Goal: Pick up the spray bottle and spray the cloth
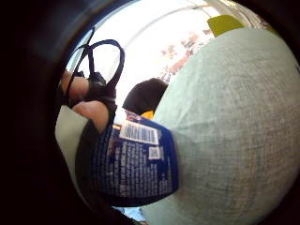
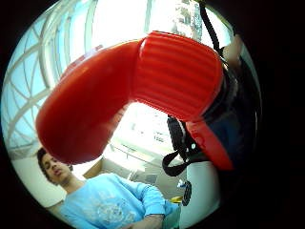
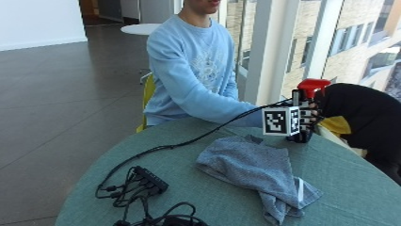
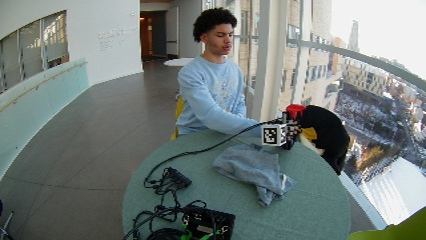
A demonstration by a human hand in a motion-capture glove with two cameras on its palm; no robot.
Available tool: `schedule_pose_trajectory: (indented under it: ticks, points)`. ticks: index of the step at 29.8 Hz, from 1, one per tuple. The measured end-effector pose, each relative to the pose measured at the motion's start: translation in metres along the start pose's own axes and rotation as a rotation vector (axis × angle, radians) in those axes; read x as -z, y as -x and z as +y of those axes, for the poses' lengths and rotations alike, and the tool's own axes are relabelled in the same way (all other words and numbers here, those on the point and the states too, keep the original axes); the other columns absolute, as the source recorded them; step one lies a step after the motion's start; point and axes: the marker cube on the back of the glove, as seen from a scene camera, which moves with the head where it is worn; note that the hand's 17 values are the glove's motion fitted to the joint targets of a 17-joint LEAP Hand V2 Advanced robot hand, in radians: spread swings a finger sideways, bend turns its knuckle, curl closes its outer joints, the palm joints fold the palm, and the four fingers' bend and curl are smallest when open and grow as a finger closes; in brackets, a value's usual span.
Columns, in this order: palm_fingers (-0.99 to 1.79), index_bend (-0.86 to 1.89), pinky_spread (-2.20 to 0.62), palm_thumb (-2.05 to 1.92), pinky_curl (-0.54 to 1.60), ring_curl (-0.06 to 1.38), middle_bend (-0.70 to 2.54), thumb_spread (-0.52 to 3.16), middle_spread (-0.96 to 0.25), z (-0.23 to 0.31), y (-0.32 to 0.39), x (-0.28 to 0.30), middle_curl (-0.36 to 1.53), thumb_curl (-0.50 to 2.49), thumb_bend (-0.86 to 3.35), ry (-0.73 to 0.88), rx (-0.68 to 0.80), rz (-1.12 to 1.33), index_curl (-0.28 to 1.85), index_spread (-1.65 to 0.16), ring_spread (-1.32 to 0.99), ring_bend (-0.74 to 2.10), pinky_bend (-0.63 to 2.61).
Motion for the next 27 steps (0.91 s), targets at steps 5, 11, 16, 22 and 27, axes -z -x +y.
schedule_pose_trajectory:
  ticks: [5,11,16,22,27]
  points:
    - [1.11,0.15,0.06,0.77,0.35,0.37,0.25,0.99,-0.11,0.005,0.003,-0.001,0.48,0.52,-0.05,0.017,0.002,-0.023,0.38,-0.24,-0.09,0.37,0.20]
    - [0.88,0.05,0.10,0.70,0.37,0.38,0.27,1.01,-0.11,0.019,0.031,0.033,0.49,0.47,-0.05,0.023,0.024,-0.022,0.33,-0.27,-0.08,0.37,0.20]
    - [0.83,0.08,0.13,0.67,0.36,0.37,0.28,1.02,-0.11,0.044,0.064,0.083,0.48,0.44,-0.04,0.060,0.081,0.201,0.30,-0.29,-0.07,0.35,0.20]
    - [0.77,0.11,0.19,0.66,0.36,0.36,0.28,1.04,-0.10,0.098,0.091,0.150,0.47,0.41,-0.03,0.119,0.107,0.512,0.28,-0.30,-0.05,0.32,0.19]
    - [0.76,0.12,0.21,0.66,0.35,0.36,0.27,1.05,-0.10,0.155,0.096,0.204,0.46,0.39,-0.03,0.096,0.059,0.672,0.28,-0.31,-0.03,0.32,0.19]
